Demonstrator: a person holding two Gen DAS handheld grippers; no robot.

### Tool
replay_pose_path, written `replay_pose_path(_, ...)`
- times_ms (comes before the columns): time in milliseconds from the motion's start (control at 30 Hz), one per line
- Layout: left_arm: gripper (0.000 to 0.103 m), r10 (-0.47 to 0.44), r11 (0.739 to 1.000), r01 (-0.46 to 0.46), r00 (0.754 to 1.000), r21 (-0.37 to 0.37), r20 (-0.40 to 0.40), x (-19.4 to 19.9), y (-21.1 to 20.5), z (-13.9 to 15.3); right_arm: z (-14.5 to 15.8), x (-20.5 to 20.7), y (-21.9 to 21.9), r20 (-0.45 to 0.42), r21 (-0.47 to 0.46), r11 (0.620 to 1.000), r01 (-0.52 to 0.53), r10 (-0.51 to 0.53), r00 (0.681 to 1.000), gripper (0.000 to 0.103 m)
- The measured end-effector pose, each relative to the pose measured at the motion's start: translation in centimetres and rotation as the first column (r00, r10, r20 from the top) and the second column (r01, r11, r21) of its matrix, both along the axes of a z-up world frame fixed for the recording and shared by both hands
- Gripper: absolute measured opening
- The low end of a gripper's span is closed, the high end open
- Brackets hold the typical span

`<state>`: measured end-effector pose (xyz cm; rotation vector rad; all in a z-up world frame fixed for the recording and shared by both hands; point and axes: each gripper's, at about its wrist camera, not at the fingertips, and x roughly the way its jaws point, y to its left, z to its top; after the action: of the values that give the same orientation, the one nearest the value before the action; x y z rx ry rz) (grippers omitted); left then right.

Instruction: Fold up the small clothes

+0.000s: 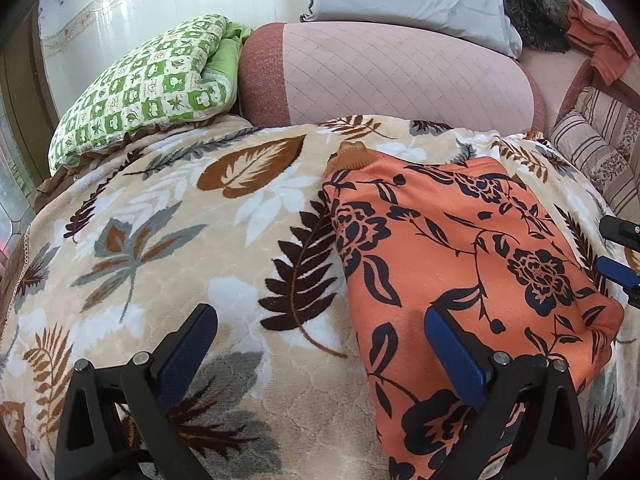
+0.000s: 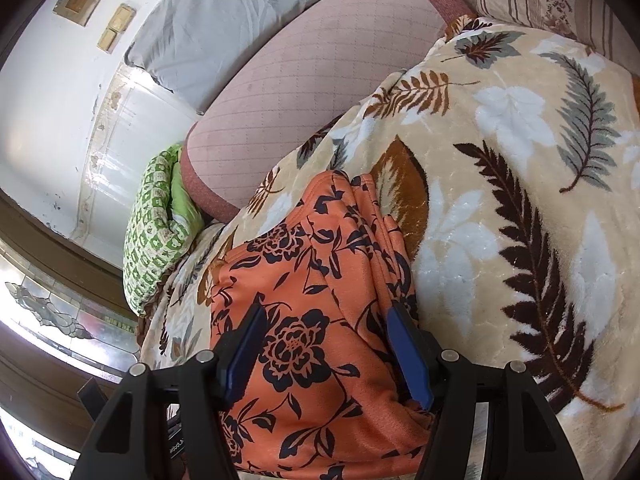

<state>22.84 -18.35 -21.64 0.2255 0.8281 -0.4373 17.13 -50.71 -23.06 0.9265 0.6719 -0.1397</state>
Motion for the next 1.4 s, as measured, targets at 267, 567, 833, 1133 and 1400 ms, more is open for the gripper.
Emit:
replay_pose_path(267,0.103,-0.014,1.0,0.013,1.0,-0.007,-0.012,-0.1,-0.3,-0.3,-0.4,-0.2,-0.7,-0.007,0.014,1.0,0.012,-0.011,1.0,0.068)
replay_pose_path(567,0.103,-0.081,0.995,0.076,0.994,-0.064,-0.074,0.1,-1.0,-0.7,-1.2,0.6,-1.4,-0.021,0.019,0.999,-0.03,0.03,0.999,0.071)
replay_pose_path(833,0.103,-0.153,0.981,0.134,0.98,-0.143,-0.129,0.7,-1.7,-0.9,-3.6,1.1,-4.6,-0.008,0.157,0.987,-0.038,0.039,0.999,0.072)
replay_pose_path(1133,0.103,-0.239,0.947,0.145,0.914,-0.287,-0.328,3.0,-1.3,-3.0,-6.0,1.9,-5.8,-0.014,0.287,0.954,-0.088,0.096,0.995,0.078)
replay_pose_path(1400,0.103,-0.276,0.936,0.149,0.875,-0.32,-0.398,3.1,-2.0,-4.3,-6.5,4.2,-3.8,-0.051,0.25,0.953,-0.171,0.189,0.981,0.089)
